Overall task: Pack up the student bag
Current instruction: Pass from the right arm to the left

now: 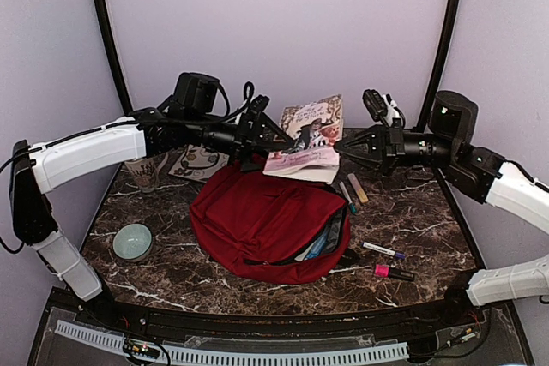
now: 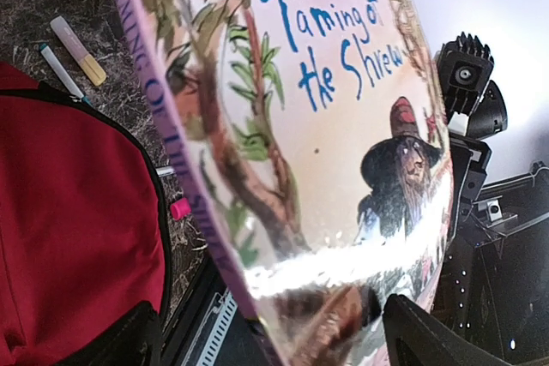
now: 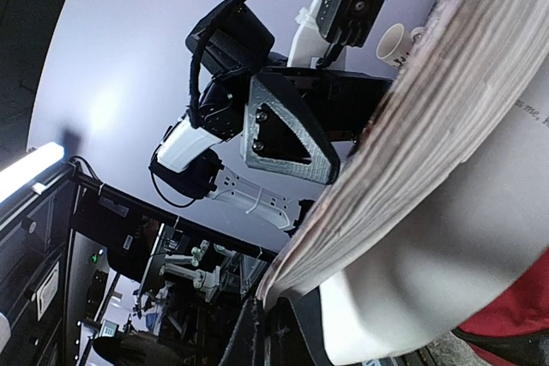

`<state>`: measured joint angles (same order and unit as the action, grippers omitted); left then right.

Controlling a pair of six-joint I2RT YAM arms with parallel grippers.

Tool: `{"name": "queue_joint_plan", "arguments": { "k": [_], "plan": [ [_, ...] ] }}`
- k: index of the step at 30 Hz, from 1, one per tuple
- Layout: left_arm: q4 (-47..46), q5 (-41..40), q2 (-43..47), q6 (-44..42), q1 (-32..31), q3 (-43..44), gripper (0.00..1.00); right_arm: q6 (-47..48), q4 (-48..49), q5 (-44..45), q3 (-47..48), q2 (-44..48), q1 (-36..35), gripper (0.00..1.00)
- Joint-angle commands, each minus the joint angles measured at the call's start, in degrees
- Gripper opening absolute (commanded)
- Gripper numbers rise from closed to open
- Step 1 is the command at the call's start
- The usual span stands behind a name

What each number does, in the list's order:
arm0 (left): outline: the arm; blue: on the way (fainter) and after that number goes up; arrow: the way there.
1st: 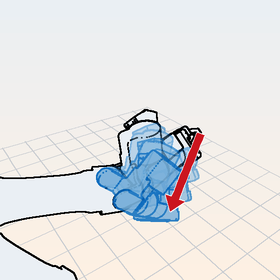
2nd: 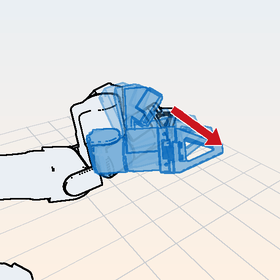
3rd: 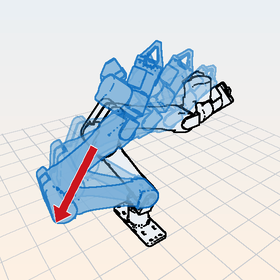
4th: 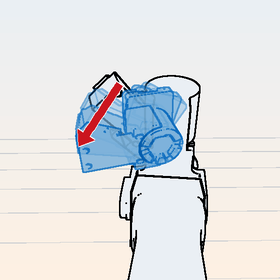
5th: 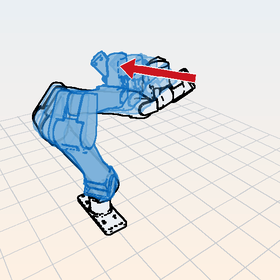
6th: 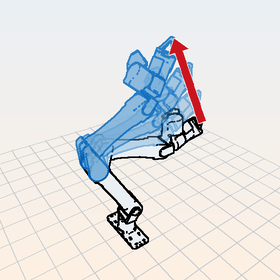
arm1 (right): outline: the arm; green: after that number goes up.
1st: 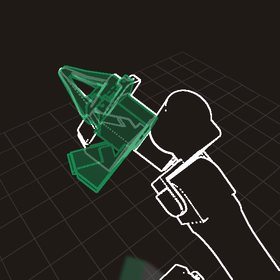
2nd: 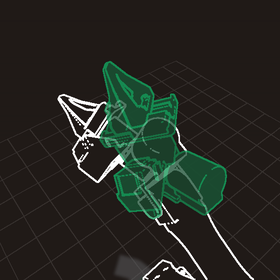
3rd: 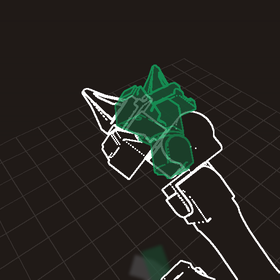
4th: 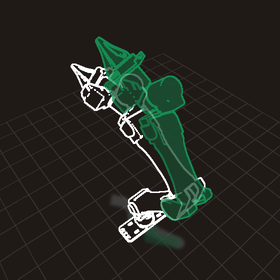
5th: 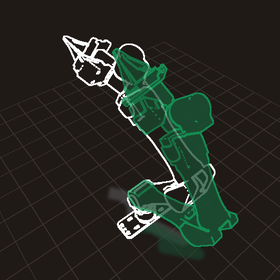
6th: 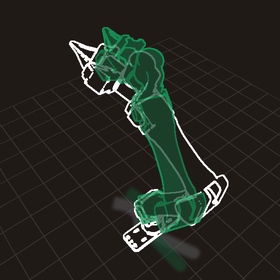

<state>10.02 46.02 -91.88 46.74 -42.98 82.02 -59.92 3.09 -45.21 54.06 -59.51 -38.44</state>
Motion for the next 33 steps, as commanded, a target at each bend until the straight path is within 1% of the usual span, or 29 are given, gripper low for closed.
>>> {"name": "queue_joint_plan", "arguments": {
  "k": [1,6,11,13,19,22,23,24,25,26,28,29,30,33],
  "plan": [
    [-5.4,0.5,2.9,3.1,0.0,-1.3,0.9,-0.6,6.8,-0.9,2.0,-1.5,-1.5,0.0],
    [-12.8,2.9,2.4,7.9,0.4,-1.0,0.79,-1.3,9.2,-1.7,2.7,-3.0,-3.5,0.0],
    [-13.5,3.0,3.9,9.1,2.4,-1.6,0.65,-1.1,9.7,-2.3,3.7,-3.7,-4.0,0.0],
    [-13.9,3.1,5.0,9.3,3.2,-2.6,0.61,-1.4,10.0,-2.7,3.9,-3.8,-4.0,0.0],
    [-12.3,2.8,7.6,8.0,4.1,-3.5,0.39,-1.7,9.9,-3.6,5.1,-4.8,-4.3,0.0],
    [-12.6,2.2,9.0,8.2,4.1,-5.1,0.34,-1.5,9.1,-3.4,5.4,-5.1,-4.7,0.0],
    [-13.0,2.2,9.4,8.5,4.1,-5.7,0.31,-1.2,8.7,-3.3,5.4,-5.2,-4.9,0.0],
    [-13.3,2.3,9.7,8.7,4.1,-6.1,0.23,-0.9,8.1,-2.9,5.5,-5.2,-4.9,0.0],
    [-13.5,2.4,9.8,8.9,4.2,-6.3,0.08,-0.5,7.7,-2.4,5.4,-5.2,-5.0,0.0],
    [-13.4,2.3,10.0,8.9,4.1,-6.3,0.0,-0.2,7.3,-1.9,5.4,-5.3,-5.1,0.0],
    [-13.0,1.8,10.5,8.7,4.1,-6.2,0.0,1.3,5.0,-0.1,5.8,-5.6,-5.1,0.0],
    [-12.5,1.2,10.8,8.5,4.2,-6.0,0.0,2.1,3.6,1.2,6.2,-5.8,-5.1,0.02],
    [-11.6,0.5,11.0,8.3,4.2,-5.8,0.0,3.1,1.6,2.5,6.8,-6.2,-5.1,0.09],
    [-10.7,-1.3,11.4,8.0,4.5,-5.9,0.0,6.6,-6.1,9.2,9.3,-7.3,-5.1,0.42]
  ]
}}
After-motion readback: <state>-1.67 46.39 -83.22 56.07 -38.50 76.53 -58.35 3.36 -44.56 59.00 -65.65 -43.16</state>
